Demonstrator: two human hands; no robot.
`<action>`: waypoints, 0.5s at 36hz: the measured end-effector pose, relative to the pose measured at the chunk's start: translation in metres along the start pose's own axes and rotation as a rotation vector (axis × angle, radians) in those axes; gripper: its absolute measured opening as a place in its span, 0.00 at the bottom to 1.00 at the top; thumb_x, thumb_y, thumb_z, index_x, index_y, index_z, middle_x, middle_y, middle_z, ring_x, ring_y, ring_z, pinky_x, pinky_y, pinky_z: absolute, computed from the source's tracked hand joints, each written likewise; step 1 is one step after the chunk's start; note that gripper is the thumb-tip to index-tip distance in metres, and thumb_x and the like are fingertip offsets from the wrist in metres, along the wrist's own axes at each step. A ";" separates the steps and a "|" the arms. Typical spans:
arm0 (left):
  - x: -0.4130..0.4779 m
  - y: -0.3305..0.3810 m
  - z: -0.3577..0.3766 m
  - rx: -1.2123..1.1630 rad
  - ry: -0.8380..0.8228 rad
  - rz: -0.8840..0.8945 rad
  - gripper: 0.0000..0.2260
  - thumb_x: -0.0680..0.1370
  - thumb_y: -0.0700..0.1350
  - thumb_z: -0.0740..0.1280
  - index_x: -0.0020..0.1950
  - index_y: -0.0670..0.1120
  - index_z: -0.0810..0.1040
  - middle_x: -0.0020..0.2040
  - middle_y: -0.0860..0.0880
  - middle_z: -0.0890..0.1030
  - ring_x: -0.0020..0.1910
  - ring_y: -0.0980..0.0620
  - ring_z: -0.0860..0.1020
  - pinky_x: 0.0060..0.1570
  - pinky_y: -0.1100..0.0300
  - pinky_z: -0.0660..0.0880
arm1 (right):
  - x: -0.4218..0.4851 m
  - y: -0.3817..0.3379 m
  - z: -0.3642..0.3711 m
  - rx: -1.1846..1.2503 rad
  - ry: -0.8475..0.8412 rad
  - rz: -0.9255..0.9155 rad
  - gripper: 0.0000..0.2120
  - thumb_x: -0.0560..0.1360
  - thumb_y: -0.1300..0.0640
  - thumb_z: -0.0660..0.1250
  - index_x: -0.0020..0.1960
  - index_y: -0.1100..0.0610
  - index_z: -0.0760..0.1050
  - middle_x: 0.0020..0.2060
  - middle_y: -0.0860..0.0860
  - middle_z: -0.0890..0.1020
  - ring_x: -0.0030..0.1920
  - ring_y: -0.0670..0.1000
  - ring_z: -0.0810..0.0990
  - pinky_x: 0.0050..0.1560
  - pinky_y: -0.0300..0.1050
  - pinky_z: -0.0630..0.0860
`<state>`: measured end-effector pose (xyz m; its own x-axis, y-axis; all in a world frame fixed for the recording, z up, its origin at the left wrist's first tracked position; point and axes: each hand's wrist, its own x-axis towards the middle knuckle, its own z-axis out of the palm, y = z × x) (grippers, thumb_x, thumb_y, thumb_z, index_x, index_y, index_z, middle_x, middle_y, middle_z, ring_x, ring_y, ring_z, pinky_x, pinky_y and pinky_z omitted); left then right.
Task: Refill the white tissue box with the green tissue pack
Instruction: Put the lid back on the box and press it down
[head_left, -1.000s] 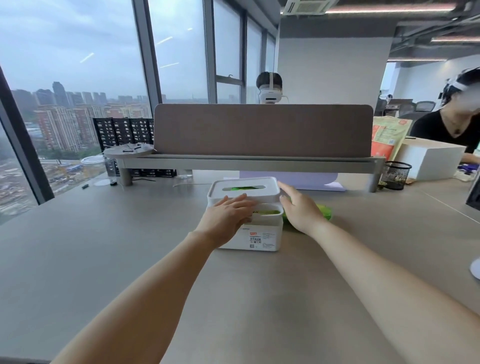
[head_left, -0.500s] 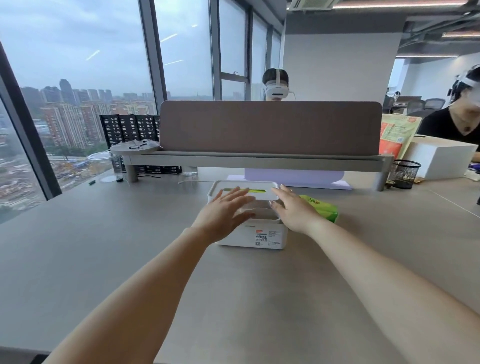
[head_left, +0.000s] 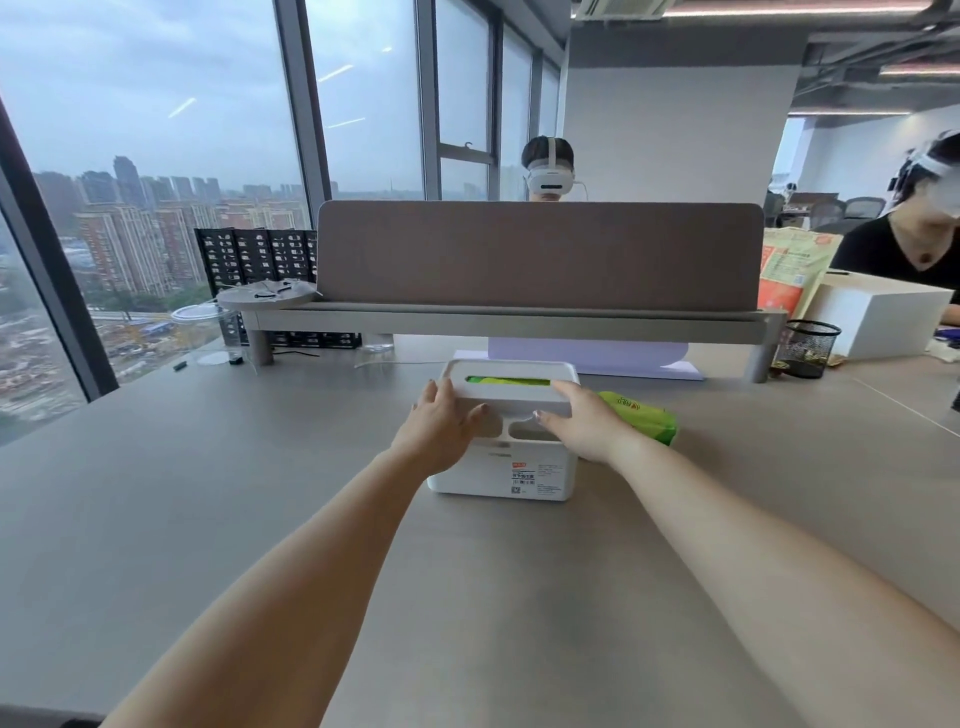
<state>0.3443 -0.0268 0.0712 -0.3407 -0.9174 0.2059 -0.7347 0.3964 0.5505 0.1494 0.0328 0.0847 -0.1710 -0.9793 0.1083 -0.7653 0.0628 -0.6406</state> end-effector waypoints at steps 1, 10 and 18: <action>0.000 0.001 0.000 -0.003 -0.002 0.001 0.32 0.77 0.61 0.56 0.76 0.50 0.49 0.72 0.42 0.61 0.69 0.38 0.64 0.65 0.39 0.67 | 0.000 0.001 -0.001 -0.004 0.008 -0.002 0.31 0.77 0.48 0.63 0.75 0.53 0.55 0.74 0.56 0.61 0.73 0.58 0.61 0.72 0.54 0.62; -0.002 -0.003 -0.004 0.015 0.006 -0.024 0.30 0.78 0.60 0.57 0.74 0.47 0.54 0.67 0.42 0.65 0.67 0.37 0.65 0.65 0.40 0.66 | -0.003 0.000 0.003 -0.095 -0.021 -0.014 0.30 0.79 0.47 0.58 0.75 0.55 0.51 0.77 0.55 0.54 0.75 0.57 0.56 0.73 0.57 0.59; -0.002 0.000 -0.006 0.074 -0.014 -0.042 0.31 0.78 0.61 0.55 0.75 0.47 0.50 0.72 0.41 0.60 0.68 0.35 0.63 0.69 0.41 0.61 | 0.005 0.002 0.007 -0.170 -0.005 -0.019 0.29 0.80 0.49 0.55 0.76 0.55 0.49 0.77 0.55 0.43 0.77 0.57 0.45 0.76 0.58 0.51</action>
<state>0.3485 -0.0256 0.0752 -0.3166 -0.9328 0.1724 -0.7896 0.3599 0.4971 0.1512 0.0265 0.0787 -0.1527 -0.9816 0.1146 -0.8626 0.0758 -0.5002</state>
